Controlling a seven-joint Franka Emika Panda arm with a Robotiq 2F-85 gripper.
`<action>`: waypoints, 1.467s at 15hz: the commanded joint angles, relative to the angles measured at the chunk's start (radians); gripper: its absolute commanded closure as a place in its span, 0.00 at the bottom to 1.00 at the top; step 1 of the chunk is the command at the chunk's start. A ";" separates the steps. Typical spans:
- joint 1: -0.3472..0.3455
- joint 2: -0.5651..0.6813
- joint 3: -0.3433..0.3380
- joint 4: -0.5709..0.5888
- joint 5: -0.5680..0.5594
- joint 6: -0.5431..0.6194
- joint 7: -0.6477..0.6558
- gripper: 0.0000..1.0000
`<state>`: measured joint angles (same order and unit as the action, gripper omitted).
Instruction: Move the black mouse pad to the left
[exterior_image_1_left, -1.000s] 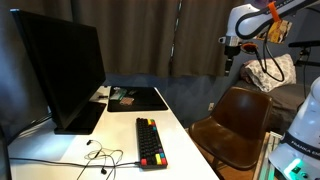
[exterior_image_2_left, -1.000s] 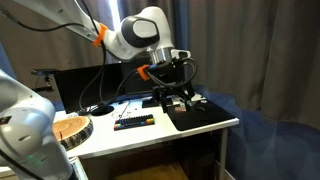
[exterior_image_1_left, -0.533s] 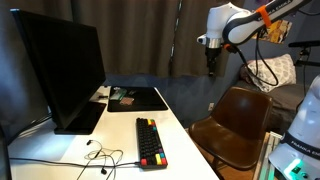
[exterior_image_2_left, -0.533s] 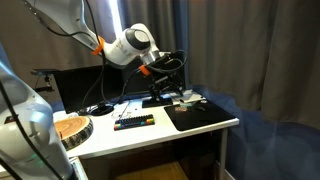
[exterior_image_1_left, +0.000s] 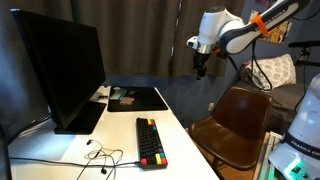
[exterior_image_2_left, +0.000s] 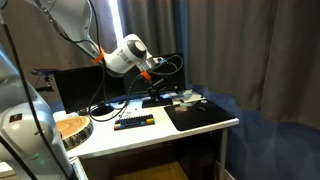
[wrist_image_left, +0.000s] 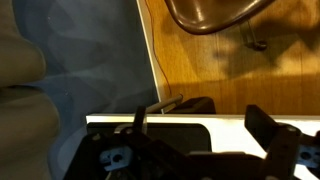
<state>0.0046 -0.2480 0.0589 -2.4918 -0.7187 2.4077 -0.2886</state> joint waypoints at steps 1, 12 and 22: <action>0.011 0.000 -0.011 0.001 -0.001 -0.003 -0.002 0.00; 0.061 0.150 0.072 -0.006 -0.144 0.178 0.127 0.00; 0.061 0.439 0.056 0.150 -0.597 0.211 0.580 0.00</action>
<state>0.0683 0.0914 0.1422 -2.4327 -1.1336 2.5969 0.1302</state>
